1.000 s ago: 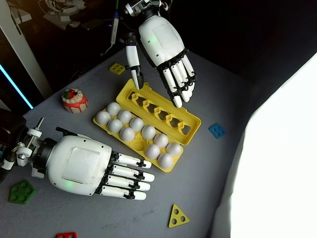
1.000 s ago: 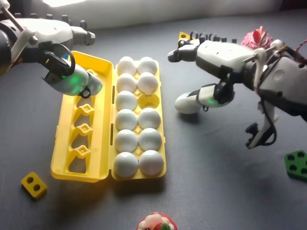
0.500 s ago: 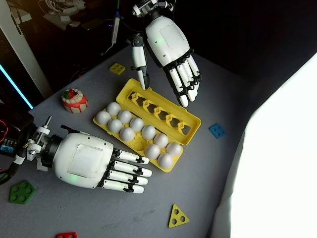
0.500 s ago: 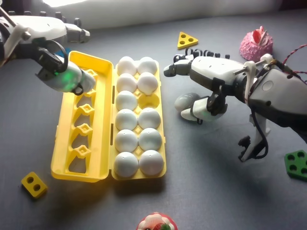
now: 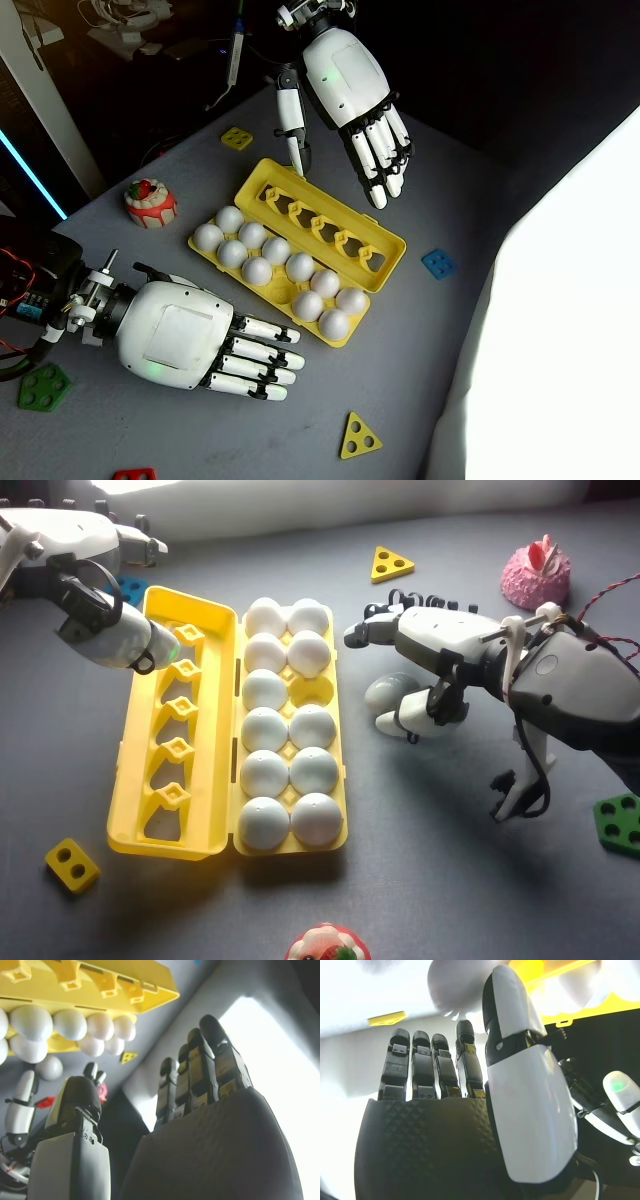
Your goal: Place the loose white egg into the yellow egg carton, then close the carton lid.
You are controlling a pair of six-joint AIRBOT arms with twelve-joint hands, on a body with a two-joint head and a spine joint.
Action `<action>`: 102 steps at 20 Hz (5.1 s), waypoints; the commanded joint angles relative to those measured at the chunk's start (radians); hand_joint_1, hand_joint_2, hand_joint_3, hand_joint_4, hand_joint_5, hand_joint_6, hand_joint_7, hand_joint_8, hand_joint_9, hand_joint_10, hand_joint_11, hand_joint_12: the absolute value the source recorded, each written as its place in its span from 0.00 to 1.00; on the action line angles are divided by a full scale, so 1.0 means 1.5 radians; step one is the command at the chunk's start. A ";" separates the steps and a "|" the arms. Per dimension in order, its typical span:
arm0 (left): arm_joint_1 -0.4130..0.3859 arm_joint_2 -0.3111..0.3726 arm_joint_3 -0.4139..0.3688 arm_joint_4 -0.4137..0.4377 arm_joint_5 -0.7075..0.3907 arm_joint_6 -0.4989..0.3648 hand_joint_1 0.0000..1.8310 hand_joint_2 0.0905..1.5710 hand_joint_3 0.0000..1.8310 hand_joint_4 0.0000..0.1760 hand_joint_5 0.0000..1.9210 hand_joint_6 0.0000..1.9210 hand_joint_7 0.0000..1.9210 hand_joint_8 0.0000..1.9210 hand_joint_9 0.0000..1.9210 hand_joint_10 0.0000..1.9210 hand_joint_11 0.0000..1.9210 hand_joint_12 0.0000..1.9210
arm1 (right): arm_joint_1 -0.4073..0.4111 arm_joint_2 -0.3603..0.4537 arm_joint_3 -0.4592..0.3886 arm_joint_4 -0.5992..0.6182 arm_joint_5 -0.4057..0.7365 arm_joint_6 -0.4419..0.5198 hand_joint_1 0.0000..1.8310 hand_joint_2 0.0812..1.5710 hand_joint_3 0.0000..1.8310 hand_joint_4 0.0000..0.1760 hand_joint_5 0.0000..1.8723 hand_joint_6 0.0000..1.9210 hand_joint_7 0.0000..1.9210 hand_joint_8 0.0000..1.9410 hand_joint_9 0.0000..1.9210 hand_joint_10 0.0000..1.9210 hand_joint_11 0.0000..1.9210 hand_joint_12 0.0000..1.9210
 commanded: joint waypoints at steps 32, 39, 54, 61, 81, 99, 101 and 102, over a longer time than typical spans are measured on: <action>-0.028 0.003 0.008 0.042 0.010 0.000 0.31 0.76 0.00 0.32 0.07 0.00 0.06 0.00 0.11 0.00 0.00 0.38 | -0.019 -0.014 0.027 -0.025 0.054 0.002 0.71 0.72 0.00 0.00 0.18 0.19 0.00 0.00 0.00 0.00 0.00 0.00; -0.031 0.003 0.009 0.042 0.006 0.000 0.31 0.76 0.00 0.38 0.05 0.00 0.05 0.00 0.09 0.00 0.00 0.37 | -0.013 -0.015 0.027 -0.025 0.048 0.002 0.70 0.72 0.00 0.00 0.19 0.26 0.00 0.00 0.00 0.00 0.00 0.00; -0.033 0.004 0.009 0.042 0.005 0.000 0.31 0.77 0.00 0.40 0.05 0.00 0.04 0.00 0.09 0.00 0.00 0.35 | -0.009 -0.016 0.024 -0.025 0.043 0.004 0.66 0.73 0.00 0.00 0.22 0.38 0.04 0.01 0.00 0.00 0.00 0.00; -0.035 0.004 0.011 0.042 0.004 0.000 0.31 0.76 0.00 0.40 0.04 0.00 0.05 0.00 0.10 0.00 0.00 0.38 | -0.009 -0.015 0.024 -0.025 0.044 0.004 0.59 0.69 0.00 0.00 0.31 0.45 0.13 0.01 0.07 0.03 0.00 0.23; -0.040 0.003 0.014 0.042 0.003 0.000 0.30 0.76 0.00 0.37 0.06 0.00 0.05 0.00 0.10 0.00 0.00 0.38 | 0.043 -0.009 -0.031 -0.168 0.196 0.179 0.60 0.76 0.00 0.00 0.42 0.68 0.26 0.00 0.06 0.11 0.00 0.31; -0.044 0.003 0.015 0.042 -0.002 0.000 0.30 0.76 0.00 0.34 0.07 0.00 0.07 0.00 0.12 0.00 0.00 0.41 | -0.013 -0.092 0.054 -0.271 0.244 0.409 0.61 0.75 0.00 0.00 0.44 0.65 0.27 0.00 0.03 0.14 0.00 0.00; -0.044 0.003 0.016 0.042 -0.003 -0.001 0.35 0.75 0.00 0.34 0.08 0.01 0.07 0.00 0.12 0.00 0.00 0.41 | -0.017 -0.101 0.063 -0.275 0.244 0.427 0.60 0.75 0.00 0.00 0.44 0.65 0.27 0.01 0.04 0.15 0.00 0.12; -0.044 0.003 0.016 0.042 -0.003 -0.001 0.33 0.75 0.00 0.37 0.07 0.00 0.07 0.00 0.12 0.00 0.00 0.39 | -0.018 -0.104 0.065 -0.276 0.244 0.432 0.60 0.75 0.00 0.00 0.44 0.65 0.26 0.00 0.04 0.16 0.00 0.16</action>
